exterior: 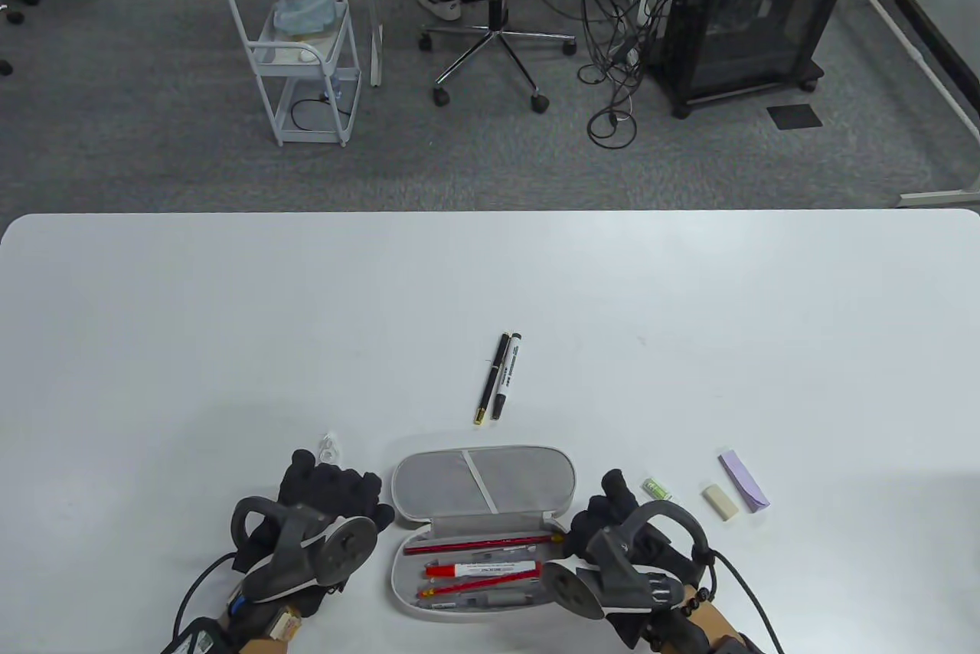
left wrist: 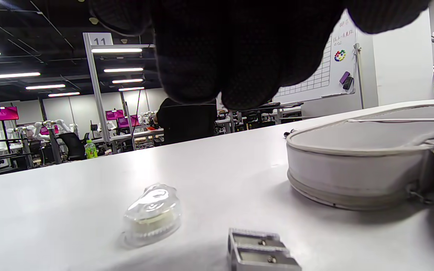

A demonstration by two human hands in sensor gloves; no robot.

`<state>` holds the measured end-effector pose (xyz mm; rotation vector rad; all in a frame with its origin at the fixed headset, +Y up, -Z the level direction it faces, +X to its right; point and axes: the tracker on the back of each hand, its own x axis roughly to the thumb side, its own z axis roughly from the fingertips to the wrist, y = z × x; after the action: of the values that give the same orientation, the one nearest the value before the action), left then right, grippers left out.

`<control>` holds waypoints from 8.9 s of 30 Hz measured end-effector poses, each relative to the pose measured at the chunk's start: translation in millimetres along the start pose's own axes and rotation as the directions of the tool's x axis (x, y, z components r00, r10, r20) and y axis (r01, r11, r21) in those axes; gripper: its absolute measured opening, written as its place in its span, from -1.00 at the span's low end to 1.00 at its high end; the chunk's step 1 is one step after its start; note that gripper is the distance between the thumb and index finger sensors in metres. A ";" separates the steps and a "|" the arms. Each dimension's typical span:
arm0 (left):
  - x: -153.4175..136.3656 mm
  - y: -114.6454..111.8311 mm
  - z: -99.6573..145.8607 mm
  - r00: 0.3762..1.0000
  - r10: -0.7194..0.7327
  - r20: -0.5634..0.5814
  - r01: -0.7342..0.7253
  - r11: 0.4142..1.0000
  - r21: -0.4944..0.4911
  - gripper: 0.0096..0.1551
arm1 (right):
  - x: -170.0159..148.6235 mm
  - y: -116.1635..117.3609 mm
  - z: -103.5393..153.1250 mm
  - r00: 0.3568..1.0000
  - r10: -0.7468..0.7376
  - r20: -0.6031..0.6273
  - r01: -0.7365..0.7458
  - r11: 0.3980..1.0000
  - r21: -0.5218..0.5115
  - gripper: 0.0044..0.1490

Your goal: Pack double-layer zippered pencil case

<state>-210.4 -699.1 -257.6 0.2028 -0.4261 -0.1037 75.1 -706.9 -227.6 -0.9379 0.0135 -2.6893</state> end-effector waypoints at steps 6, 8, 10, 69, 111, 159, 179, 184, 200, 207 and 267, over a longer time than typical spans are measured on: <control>-0.2 -4.1 -4.3 1.000 -0.003 -0.011 0.002 1.000 -0.016 -0.39 | 2.4 2.3 -0.8 1.000 0.021 -0.020 -0.021 1.000 0.002 -0.40; -0.7 -4.1 -7.2 1.000 0.000 -0.022 -0.001 1.000 -0.011 -0.39 | -1.4 0.2 1.7 0.999 -0.014 -0.034 0.013 1.000 -0.021 -0.40; 0.9 -4.7 -12.5 1.000 0.010 -0.025 -0.010 1.000 -0.015 -0.39 | -6.7 -1.2 4.1 0.998 -0.033 -0.056 0.030 0.999 -0.044 -0.40; 42.7 -61.3 -227.6 0.947 -0.094 -0.307 -0.061 0.885 -0.461 -0.46 | -50.1 19.0 5.8 0.969 -0.154 -0.194 0.160 0.987 0.015 -0.35; 77.4 -3.9 19.3 0.942 -0.127 0.312 0.134 0.991 -0.002 -0.39 | -102.7 54.8 -3.0 0.782 -0.175 -0.599 0.199 0.980 -0.027 -0.23; 30.1 12.0 17.4 0.981 -0.023 0.194 0.018 1.000 0.024 -0.37 | -118.2 12.1 -115.2 0.723 0.012 -0.691 0.112 0.985 0.134 -0.26; 15.5 9.9 14.5 0.993 0.010 0.116 -0.011 1.000 0.003 -0.37 | 78.6 2.8 -37.9 0.963 0.261 -0.060 -0.268 0.943 -0.199 -0.26; 15.7 8.7 13.4 0.994 0.005 0.112 -0.004 1.000 -0.006 -0.36 | 71.0 9.2 -42.0 0.973 0.212 -0.088 -0.224 0.962 -0.160 -0.25; 16.0 6.6 13.0 0.994 0.013 0.113 -0.010 1.000 -0.019 -0.36 | -77.1 1.3 3.0 0.788 -0.111 -0.605 -0.063 0.964 -0.259 -0.14; 15.8 4.3 11.6 0.994 0.010 0.106 -0.007 0.999 -0.031 -0.36 | -182.5 79.1 62.2 0.331 -0.265 -0.906 0.255 0.949 -0.184 -0.09; 91.9 -20.5 -118.4 0.893 -0.206 0.401 0.325 0.910 -0.256 -0.28 | -11.1 26.2 -60.7 0.933 -0.108 -0.343 0.146 0.985 0.087 -0.16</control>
<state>-78.7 -711.6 -330.8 -0.0823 -0.7462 -0.4880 53.5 -734.2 -284.9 -0.4494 -0.1277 -2.9033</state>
